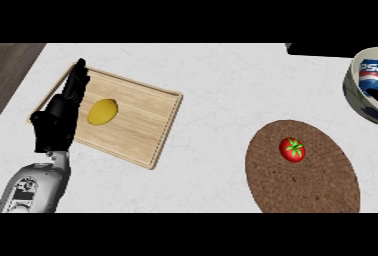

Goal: Pick the can from the placemat and place it in the bowl

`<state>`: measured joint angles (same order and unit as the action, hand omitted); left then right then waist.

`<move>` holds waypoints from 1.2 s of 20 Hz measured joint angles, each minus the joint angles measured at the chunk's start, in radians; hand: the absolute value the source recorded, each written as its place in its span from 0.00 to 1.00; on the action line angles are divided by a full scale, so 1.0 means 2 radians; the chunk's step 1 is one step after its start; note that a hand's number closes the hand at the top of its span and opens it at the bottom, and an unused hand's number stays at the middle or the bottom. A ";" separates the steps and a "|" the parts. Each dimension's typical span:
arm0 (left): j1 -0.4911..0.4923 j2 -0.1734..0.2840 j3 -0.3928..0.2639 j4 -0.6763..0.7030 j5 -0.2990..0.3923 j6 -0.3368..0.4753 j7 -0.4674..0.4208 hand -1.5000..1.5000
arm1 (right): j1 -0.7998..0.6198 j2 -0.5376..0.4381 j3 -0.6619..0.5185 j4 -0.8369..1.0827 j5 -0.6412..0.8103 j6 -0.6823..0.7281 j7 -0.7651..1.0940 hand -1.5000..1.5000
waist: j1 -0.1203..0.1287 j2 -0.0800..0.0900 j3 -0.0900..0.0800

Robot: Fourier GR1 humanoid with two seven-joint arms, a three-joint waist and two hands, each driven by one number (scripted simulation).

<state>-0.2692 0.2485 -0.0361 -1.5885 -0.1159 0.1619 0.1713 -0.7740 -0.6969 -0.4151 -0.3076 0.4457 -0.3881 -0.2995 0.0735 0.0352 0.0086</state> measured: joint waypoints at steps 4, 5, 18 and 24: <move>0.001 -0.002 0.001 0.004 -0.001 0.001 -0.004 0.50 | -0.007 -0.006 -0.028 0.015 -0.029 0.033 -0.048 0.00 | -0.001 0.000 0.000; -0.001 -0.001 0.001 0.003 -0.001 0.000 0.000 0.50 | -0.006 -0.005 -0.035 0.018 -0.036 0.034 -0.060 0.00 | -0.001 0.000 0.000; 0.007 0.008 0.017 0.001 0.001 -0.006 -0.002 0.50 | 0.029 -0.069 -0.121 0.062 -0.120 0.157 -0.145 0.00 | -0.017 -0.007 -0.001; 0.016 0.008 0.020 -0.007 -0.002 -0.007 0.006 0.50 | 0.077 -0.097 -0.144 0.068 -0.151 0.257 -0.188 0.00 | -0.024 -0.011 -0.002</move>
<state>-0.2380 0.2641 0.0040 -1.6026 -0.1197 0.1485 0.1832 -0.6196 -0.8900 -0.7040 -0.1719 0.1436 0.1265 -0.6754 0.0253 0.0132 0.0053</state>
